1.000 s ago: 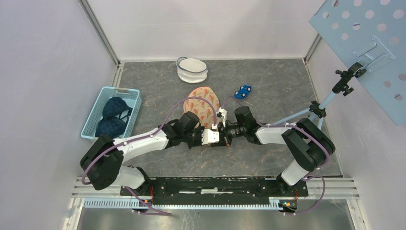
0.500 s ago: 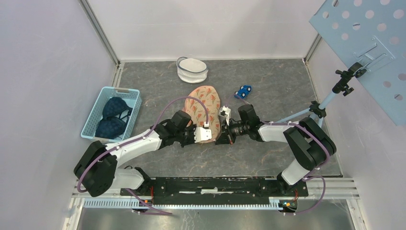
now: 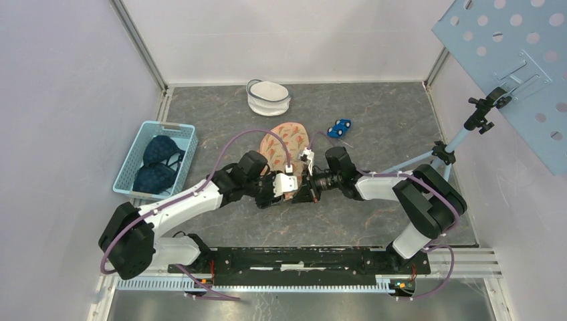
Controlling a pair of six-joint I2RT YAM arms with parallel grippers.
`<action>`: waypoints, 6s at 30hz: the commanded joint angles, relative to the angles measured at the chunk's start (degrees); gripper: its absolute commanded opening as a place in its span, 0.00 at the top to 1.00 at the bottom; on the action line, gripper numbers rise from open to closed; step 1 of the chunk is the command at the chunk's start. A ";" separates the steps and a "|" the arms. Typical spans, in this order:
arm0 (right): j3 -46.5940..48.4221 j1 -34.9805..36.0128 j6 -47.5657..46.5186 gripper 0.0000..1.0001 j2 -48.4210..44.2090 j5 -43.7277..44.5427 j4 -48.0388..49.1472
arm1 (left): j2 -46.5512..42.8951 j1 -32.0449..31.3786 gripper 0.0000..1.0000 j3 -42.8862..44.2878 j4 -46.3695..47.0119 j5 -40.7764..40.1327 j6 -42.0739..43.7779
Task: Unzip the laundry bag and remove the bra
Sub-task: Unzip the laundry bag at the center of the board, then open the laundry bag at the center of the board.
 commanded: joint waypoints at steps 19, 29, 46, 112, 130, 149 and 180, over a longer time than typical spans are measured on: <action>2.99 -4.73 -4.70 1.00 1.77 0.31 -2.76 | 1.13 -1.62 0.98 -3.48 -1.06 -3.63 5.72; 2.72 -6.86 -3.71 1.00 2.51 -0.05 -1.50 | 0.62 -1.07 0.98 -4.67 -1.43 -4.95 9.22; 1.00 -1.49 1.62 1.00 1.46 -1.89 4.01 | 2.92 -3.09 0.40 1.31 4.10 -1.74 -2.22; 22.34 -7.32 -13.35 0.17 8.75 10.70 -22.76 | 22.62 37.69 0.49 5.18 18.18 21.89 -51.35; 22.61 -6.30 -13.62 0.19 11.46 8.32 -21.43 | 16.55 37.68 0.80 3.68 15.60 17.01 -49.67; 26.41 0.94 -10.34 0.20 10.78 -0.75 -21.24 | -5.22 37.36 0.98 5.63 -1.53 20.11 -37.16; 19.17 -22.46 -22.99 0.17 -15.28 6.81 -45.44 | 24.47 4.05 0.98 33.79 -0.59 10.06 -40.36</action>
